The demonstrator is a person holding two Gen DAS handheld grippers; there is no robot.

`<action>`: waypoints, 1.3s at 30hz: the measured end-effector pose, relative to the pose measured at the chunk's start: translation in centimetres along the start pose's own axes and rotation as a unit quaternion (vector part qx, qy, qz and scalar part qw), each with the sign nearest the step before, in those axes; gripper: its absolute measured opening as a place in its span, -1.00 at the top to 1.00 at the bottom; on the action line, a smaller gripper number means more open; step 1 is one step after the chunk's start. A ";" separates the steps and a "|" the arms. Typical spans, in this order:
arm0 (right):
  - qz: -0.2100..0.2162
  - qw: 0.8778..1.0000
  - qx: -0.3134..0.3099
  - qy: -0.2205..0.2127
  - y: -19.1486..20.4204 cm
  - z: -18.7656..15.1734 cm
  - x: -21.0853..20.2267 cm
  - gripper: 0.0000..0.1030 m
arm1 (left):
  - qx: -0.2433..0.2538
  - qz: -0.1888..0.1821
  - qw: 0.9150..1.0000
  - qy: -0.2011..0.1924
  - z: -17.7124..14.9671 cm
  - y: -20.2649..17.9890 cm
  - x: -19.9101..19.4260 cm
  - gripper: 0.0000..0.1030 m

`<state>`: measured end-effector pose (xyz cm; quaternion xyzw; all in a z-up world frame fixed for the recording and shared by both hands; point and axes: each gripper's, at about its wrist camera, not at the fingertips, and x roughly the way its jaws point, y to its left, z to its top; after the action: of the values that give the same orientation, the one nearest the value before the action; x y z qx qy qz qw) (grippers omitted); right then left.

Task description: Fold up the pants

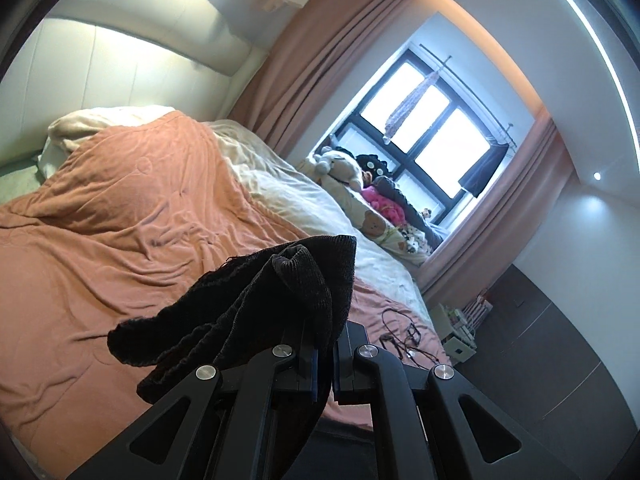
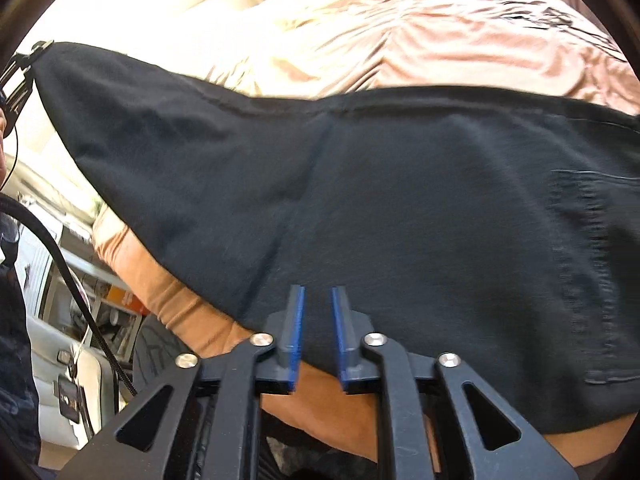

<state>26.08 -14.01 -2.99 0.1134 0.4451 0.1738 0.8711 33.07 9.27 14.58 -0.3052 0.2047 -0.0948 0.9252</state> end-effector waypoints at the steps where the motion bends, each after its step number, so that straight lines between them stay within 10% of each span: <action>1: 0.000 1.000 0.004 -0.010 -0.5 -0.2 -0.8 0.08 | 0.004 -0.003 1.000 0.001 -0.1 -0.9 0.2 0.92; 10: 0.004 0.996 0.037 -0.083 -5.0 -2.4 -6.9 -0.36 | 0.046 -0.024 0.999 0.016 -1.7 -7.9 1.9 0.92; 39: 0.004 0.970 0.161 -0.182 -16.8 -11.8 -18.7 -0.37 | 0.126 -0.092 0.975 0.160 -12.1 -24.8 13.4 0.91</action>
<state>9.72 -36.39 -1.93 0.2837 0.3007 0.0794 0.9071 38.61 -20.85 16.38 -0.1849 0.3076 -0.2517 0.8988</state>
